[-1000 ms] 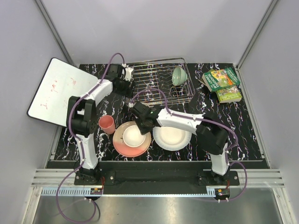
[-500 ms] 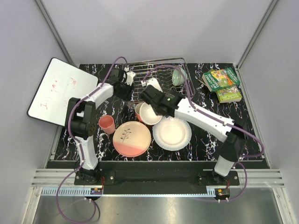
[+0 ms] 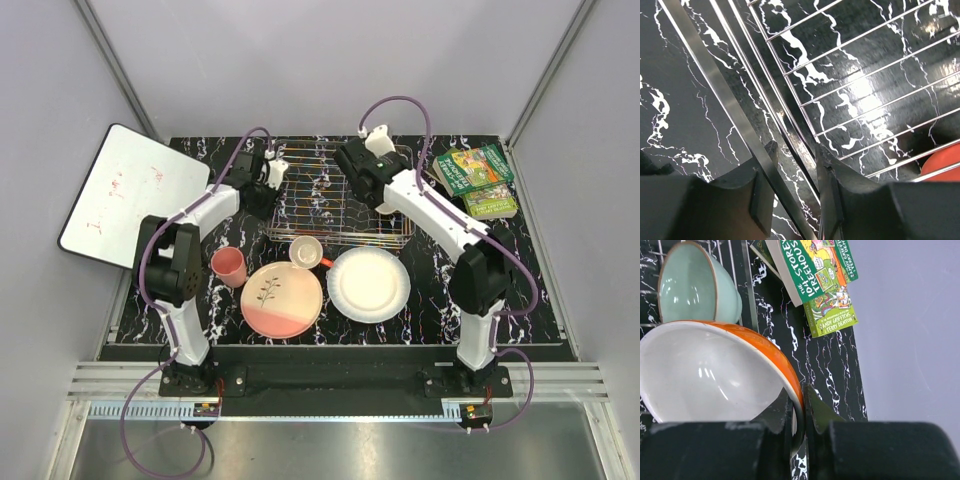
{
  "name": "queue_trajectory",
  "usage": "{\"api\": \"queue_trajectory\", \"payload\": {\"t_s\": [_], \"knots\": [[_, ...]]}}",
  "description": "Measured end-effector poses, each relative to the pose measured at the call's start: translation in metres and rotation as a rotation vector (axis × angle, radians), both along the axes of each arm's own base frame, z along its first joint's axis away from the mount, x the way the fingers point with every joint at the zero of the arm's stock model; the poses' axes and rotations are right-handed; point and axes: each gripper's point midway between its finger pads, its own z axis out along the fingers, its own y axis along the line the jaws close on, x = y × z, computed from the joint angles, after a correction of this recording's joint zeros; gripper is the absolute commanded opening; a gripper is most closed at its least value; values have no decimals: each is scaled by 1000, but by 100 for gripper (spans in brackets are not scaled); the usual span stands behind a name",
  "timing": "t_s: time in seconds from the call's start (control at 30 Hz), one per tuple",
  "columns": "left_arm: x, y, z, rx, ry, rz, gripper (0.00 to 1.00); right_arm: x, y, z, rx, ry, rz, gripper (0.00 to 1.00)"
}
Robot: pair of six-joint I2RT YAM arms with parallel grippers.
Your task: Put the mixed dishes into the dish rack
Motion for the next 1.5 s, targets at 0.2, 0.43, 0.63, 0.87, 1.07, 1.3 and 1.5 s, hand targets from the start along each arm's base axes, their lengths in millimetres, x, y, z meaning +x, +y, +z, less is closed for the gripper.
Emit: {"api": "queue_trajectory", "payload": {"t_s": [0.2,0.43,0.63,0.87,1.07,1.3,1.5], "knots": [[-7,-1,0,23,2,-48,61,6,3,-18,-55,29,-5,0],[-7,-2,1,25,-2,-56,74,-7,-10,-49,-159,113,-21,0],[-6,-2,1,25,-5,-49,79,-8,-12,-61,-191,145,-26,0],[-1,-4,17,7,-16,-37,81,-6,-10,-85,-230,202,-23,13],[5,-8,58,-42,-68,-33,82,-5,-7,-96,-224,222,-30,63],[-9,-7,95,-76,-111,-38,82,-11,-3,-88,-144,220,-27,83],[-23,-4,112,-80,-117,-41,82,-43,2,-39,155,121,-10,87]]}}
